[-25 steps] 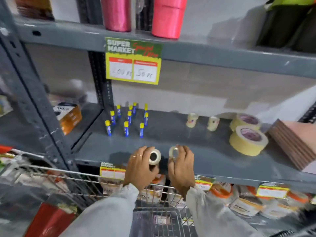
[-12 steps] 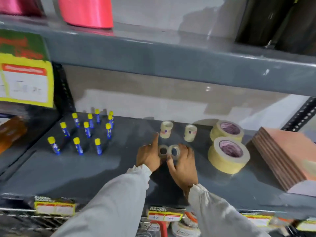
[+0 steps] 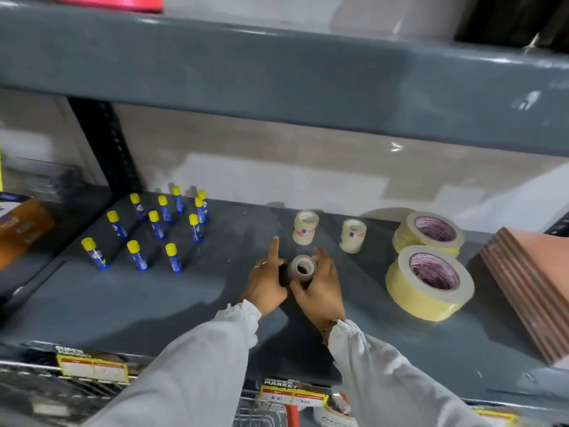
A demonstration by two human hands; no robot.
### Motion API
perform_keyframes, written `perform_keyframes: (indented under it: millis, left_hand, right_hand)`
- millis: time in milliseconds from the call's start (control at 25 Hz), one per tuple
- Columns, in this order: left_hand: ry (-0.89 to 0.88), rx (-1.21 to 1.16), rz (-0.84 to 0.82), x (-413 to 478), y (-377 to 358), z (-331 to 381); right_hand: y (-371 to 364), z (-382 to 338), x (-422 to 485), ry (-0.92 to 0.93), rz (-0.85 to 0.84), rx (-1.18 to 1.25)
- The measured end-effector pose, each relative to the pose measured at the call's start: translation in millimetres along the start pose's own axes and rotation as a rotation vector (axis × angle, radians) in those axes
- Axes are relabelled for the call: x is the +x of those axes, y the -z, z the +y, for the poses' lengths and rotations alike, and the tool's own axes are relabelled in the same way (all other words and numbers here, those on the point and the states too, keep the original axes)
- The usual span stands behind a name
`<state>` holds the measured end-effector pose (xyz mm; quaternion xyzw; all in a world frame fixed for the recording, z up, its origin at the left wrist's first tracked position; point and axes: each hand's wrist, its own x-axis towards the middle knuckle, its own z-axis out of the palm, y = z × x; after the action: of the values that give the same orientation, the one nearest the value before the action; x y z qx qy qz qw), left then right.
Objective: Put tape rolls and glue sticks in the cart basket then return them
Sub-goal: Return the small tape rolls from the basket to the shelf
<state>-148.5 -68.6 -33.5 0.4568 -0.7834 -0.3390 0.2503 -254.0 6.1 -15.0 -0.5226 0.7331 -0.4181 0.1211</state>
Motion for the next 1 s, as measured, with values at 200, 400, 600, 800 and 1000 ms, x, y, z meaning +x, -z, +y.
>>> perform_keyframes:
  millis: [200, 400, 600, 800, 1000]
  left_hand:
    - [-0.03, -0.045, -0.026, -6, 6, -6]
    - [-0.044, 0.043, -0.069, -20, 22, -3]
    - [-0.17, 0.283, 0.022, -66, 72, -22]
    - [-0.431, 0.671, 0.242, -148, 123, -63]
    - [-0.318, 0.82, 0.166, -249, 165, -183]
  right_hand:
    - [-2, 0, 2, -0.005, -0.02, -0.013]
    - [0, -4, -1, 0.001, -0.021, -0.064]
    - [-15, -32, -14, 0.253, 0.048, -0.311]
    - [-53, -98, -47, 0.499, -0.072, -0.261]
    - [-129, -145, -125, 0.831, -0.253, -0.188]
